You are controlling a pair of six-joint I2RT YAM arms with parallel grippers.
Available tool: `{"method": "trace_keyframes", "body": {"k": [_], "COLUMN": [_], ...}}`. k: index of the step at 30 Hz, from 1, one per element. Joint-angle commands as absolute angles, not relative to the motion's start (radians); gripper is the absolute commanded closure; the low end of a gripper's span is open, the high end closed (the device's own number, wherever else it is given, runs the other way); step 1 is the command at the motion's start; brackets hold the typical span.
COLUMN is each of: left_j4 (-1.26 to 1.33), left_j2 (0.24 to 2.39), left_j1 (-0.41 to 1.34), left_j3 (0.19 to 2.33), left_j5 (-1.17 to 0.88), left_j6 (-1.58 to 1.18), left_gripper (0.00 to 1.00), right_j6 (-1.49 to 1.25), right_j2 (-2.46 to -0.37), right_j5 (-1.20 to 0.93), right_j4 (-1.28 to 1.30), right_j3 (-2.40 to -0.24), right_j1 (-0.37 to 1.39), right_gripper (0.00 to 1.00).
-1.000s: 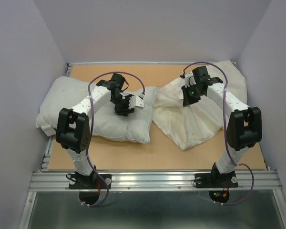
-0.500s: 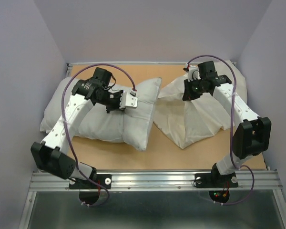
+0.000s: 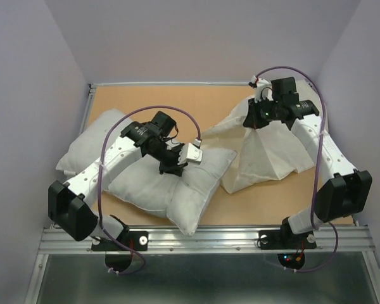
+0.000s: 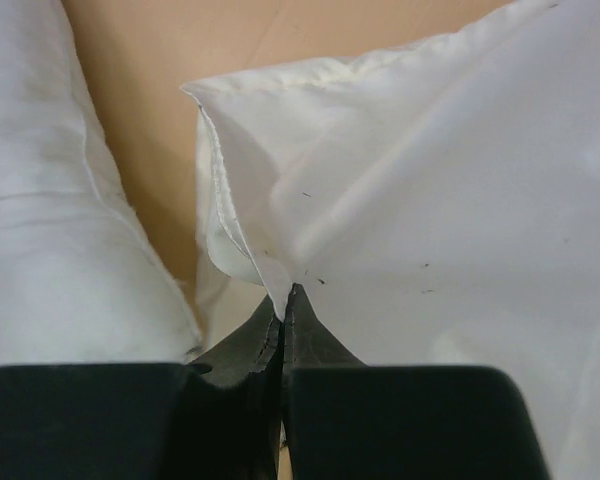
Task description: Put the pillow into the pillowcase
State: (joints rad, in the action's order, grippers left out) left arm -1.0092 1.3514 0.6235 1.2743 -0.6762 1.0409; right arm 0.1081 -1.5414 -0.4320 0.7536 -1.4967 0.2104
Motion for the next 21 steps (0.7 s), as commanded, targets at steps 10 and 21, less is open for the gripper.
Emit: {"method": "trace_keyframes", "body": {"k": [10,21], "left_j4": [-0.867,-0.707], "left_j2": [1.692,1.845], "left_j1": [0.666,0.697], "left_j3": [1.681,1.845], "left_j5": [-0.752,-0.747], "left_j6": [0.819,0.611], "left_gripper": [1.00,1.00], "right_j6": [0.189,0.215], "right_j2": [-1.293,-1.276], "right_j5": [-0.610,-0.650], "right_j4": [0.724,0.770], "right_j3": [-1.325,-1.287], "right_j1": [0.207,0.207], "right_gripper": [0.99,0.99]}}
